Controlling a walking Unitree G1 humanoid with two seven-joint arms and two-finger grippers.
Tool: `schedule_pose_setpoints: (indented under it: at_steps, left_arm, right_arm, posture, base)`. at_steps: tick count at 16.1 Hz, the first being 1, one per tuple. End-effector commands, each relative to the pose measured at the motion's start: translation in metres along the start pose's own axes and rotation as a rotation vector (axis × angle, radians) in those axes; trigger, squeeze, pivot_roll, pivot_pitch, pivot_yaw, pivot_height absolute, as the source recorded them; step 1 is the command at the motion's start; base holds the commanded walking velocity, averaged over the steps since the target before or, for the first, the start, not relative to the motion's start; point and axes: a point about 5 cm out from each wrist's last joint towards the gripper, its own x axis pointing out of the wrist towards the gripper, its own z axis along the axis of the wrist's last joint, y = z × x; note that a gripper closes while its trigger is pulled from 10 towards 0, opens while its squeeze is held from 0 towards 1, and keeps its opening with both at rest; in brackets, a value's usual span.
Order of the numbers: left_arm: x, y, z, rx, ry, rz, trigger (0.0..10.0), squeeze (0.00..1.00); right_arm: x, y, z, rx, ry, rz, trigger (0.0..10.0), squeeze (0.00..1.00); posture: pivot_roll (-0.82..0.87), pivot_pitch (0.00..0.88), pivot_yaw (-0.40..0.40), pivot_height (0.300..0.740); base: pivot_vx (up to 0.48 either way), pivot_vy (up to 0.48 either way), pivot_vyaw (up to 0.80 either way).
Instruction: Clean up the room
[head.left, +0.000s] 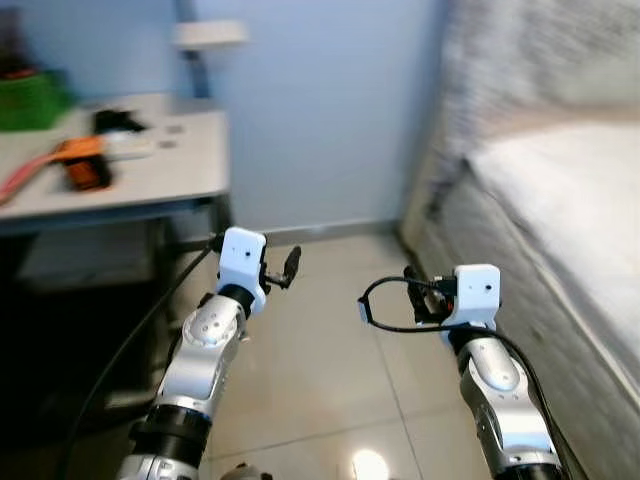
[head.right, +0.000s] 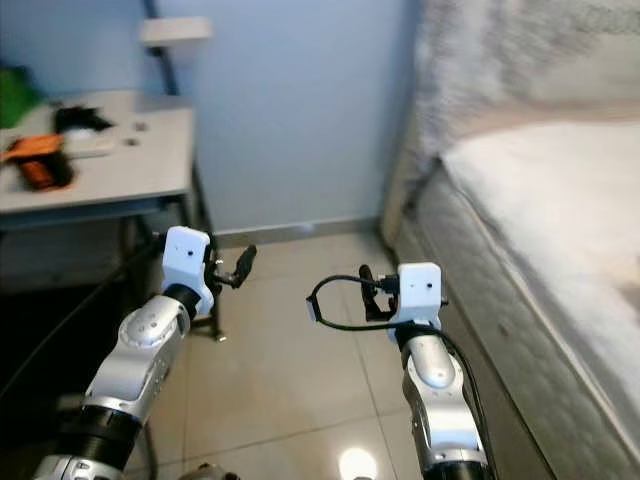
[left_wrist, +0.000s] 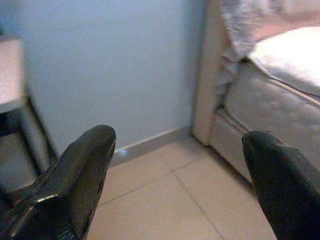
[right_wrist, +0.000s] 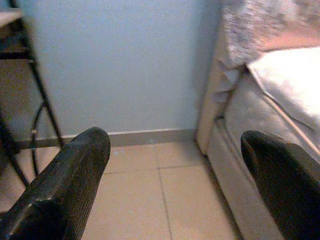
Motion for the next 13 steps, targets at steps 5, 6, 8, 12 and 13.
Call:
schedule_pose_setpoints:
  at_steps: [5,6,8,12,13]
  left_arm:
    - [0.0022,-0.0028,-0.0002,-0.003,-0.012,-0.011,10.0,0.0]
    - [0.002,-0.002,-0.0007,0.001,-0.011,-0.009,10.0,0.0]
    - [0.0026,-0.0022,-0.0001,0.015,-0.012,-0.01,10.0,0.0]
    - [0.0044,-0.0055,0.002,0.035,-0.03,-0.029,10.0,0.0]
    - [0.0048,-0.0058,0.0025,0.05,-0.032,-0.034,10.0,0.0]
  right_arm:
    - [-0.0022,-0.006,-0.0027,0.013,0.012,-0.023,10.0,0.0]
    - [-0.0021,-0.0064,-0.0022,0.014,0.01,-0.024,10.0,0.0]
    - [-0.0019,-0.0073,-0.0012,0.014,0.002,-0.029,10.0,0.0]
    - [-0.0013,-0.0093,0.0039,0.028,-0.034,-0.045,10.0,0.0]
    - [-0.0012,-0.0093,0.0037,0.027,-0.033,-0.044,10.0,0.0]
  posture:
    - [0.03,0.0,-0.002,0.74]
    - [0.03,0.0,-0.004,0.74]
    - [0.03,0.0,-0.004,0.74]
    - [0.03,0.0,-0.001,0.74]
    - [0.03,0.0,-0.001,0.74]
  base:
    - [0.0,0.0,-0.7]
    - [0.0,0.0,-0.7]
    - [0.0,0.0,-0.7]
    - [0.0,-0.12,-0.7]
    - [0.0,-0.48,-0.71]
